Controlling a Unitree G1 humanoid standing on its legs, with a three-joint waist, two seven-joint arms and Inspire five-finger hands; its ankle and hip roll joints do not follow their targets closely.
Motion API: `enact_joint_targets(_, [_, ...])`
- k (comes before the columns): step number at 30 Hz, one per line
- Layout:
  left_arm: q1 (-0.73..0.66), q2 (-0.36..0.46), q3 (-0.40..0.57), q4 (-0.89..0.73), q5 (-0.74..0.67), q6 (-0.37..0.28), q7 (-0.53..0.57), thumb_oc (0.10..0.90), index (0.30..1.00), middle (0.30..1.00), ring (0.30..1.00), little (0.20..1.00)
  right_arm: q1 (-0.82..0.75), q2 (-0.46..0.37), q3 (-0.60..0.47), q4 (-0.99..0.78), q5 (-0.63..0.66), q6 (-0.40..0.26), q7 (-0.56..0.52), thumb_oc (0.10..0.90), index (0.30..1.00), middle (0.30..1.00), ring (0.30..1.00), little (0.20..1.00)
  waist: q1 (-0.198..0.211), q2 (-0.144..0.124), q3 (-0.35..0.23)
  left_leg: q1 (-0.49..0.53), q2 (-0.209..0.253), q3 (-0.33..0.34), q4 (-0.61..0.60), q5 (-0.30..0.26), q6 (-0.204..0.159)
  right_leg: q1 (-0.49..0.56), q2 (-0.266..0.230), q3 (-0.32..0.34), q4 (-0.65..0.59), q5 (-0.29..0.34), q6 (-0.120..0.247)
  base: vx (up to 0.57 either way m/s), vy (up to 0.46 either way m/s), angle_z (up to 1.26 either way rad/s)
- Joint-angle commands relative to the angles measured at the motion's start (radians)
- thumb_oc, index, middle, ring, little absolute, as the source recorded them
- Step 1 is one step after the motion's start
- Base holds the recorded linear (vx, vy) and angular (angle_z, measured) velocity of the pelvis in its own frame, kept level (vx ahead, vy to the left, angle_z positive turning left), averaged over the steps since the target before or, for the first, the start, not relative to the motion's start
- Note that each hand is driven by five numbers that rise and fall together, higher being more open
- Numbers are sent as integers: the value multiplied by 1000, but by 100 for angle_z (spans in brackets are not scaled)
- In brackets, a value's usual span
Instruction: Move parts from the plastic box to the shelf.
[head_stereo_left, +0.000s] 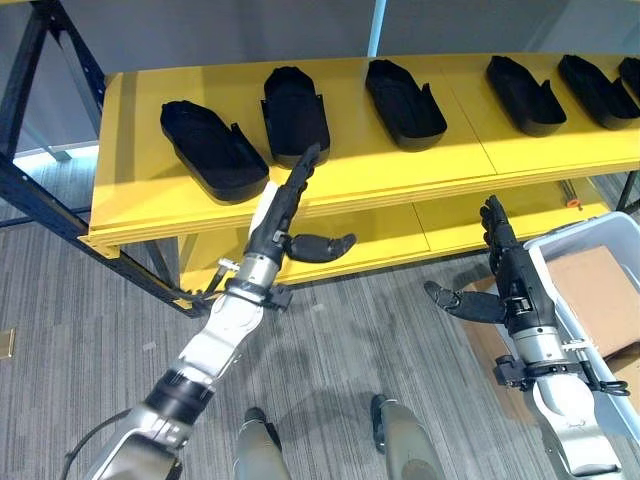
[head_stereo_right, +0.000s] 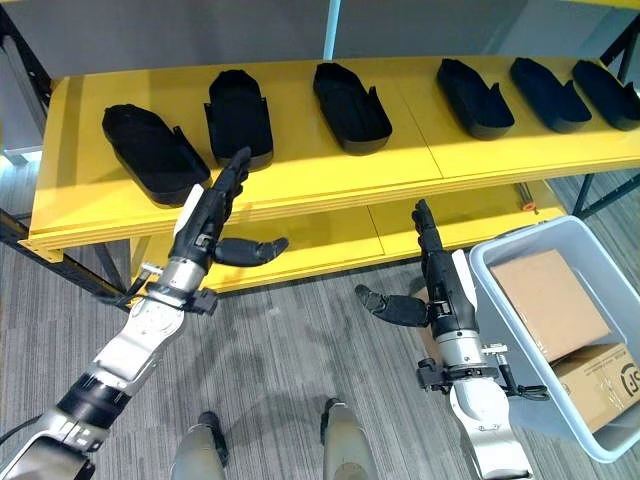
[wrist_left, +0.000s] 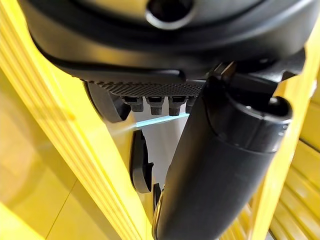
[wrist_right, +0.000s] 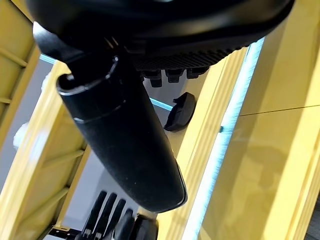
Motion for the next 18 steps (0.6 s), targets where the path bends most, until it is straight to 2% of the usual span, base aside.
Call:
enact_joint_targets(1, [-195, -19, -20, 30, -10, -66, 58, 900, 1000, 1000, 1000, 1000, -88, -68, -34, -111, -17, -86, -39, 900, 1000, 1000, 1000, 1000, -11, 8, -52, 38, 47, -19, -61, 59, 39, 79, -20, 0, -65, 77, -7, -5, -4, -9])
enact_joint_targets(10, [-321, -41, -3, 268, -12, -39, 123, 900, 1000, 1000, 1000, 1000, -85, -87, -19, -119, 4, -91, -31, 900, 1000, 1000, 1000, 1000, -39, 4, -65, 6, 54, -14, -51, 60, 36, 33, -14, 10, -50, 82, -7, -7, -1, -4])
enact_joint_targets(18, [-331, -42, 24, 377, 55, -11, 149, 900, 1000, 1000, 1000, 1000, -62, -89, -40, -132, 17, -100, -24, 900, 1000, 1000, 1000, 1000, -48, 2, -66, -8, 55, -18, -43, 59, 31, 22, -14, 9, -39, 78, -7, 0, 0, 0])
